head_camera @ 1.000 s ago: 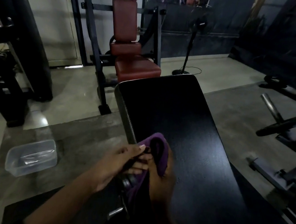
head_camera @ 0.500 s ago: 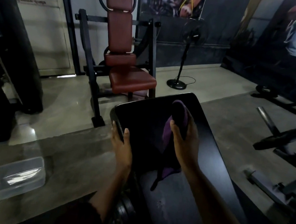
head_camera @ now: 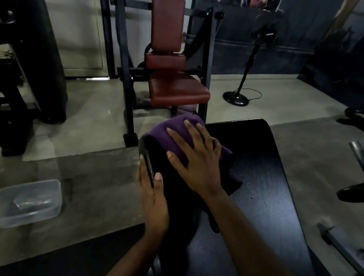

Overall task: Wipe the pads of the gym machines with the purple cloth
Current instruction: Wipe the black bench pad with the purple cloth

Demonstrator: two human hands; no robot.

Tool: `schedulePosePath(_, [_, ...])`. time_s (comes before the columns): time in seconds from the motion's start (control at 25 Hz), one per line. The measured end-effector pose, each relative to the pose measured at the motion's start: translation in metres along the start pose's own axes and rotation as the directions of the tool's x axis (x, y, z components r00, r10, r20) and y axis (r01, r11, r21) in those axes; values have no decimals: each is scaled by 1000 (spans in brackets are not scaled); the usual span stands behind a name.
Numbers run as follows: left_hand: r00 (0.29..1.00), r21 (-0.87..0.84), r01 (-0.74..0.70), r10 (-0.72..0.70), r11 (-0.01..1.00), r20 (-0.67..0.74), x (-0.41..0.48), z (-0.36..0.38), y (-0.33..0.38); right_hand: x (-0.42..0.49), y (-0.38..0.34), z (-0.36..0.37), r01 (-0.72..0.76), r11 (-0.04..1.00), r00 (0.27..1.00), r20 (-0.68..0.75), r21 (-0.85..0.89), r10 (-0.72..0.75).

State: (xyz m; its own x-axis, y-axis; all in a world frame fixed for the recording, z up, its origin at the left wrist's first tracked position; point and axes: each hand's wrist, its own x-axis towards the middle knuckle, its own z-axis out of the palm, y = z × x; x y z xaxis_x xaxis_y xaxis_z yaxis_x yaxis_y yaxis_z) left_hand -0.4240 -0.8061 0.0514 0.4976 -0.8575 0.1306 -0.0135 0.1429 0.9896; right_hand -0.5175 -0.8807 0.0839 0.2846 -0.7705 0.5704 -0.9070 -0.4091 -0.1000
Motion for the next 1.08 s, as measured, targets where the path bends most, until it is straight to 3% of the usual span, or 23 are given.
schedulePosePath(0.24, [999, 85, 45, -44, 995, -23, -1, 1, 5, 15, 59, 0, -241, 970, 969, -52, -18, 240])
schedulePosePath(0.44, [999, 102, -31, 31, 994, -6, -3, -1, 0, 20, 109, -6, -429, 903, 900, -78, 17, 429])
schedulePosePath(0.56, [998, 55, -52, 51, 997, 23, -5, -3, -5, 21, 139, -10, -583, 809, 804, -89, 70, 587])
schedulePosePath(0.72, [996, 31, -84, 84, 996, 17, -5, -2, -9, 21, 155, -12, -810, 580, 574, -79, 90, 815])
schedulePosePath(0.8, [996, 64, -84, 83, 994, 12, -5, -2, -6, 18, 146, -19, -835, 534, 521, -116, 137, 845])
schedulePosePath(0.88, [998, 103, -67, 66, 992, 13, -6, -3, -3, 13, 120, -30, -766, 598, 580, -147, 235, 801])
schedulePosePath(1.0, [998, 92, -56, 56, 994, 4, -2, -2, -1, -5, 41, -33, -545, 766, 767, -168, 340, 620])
schedulePosePath(1.08, [999, 2, -32, 32, 999, -9, 1, -1, -4, -20, -22, -25, -409, 861, 883, -105, 302, 457])
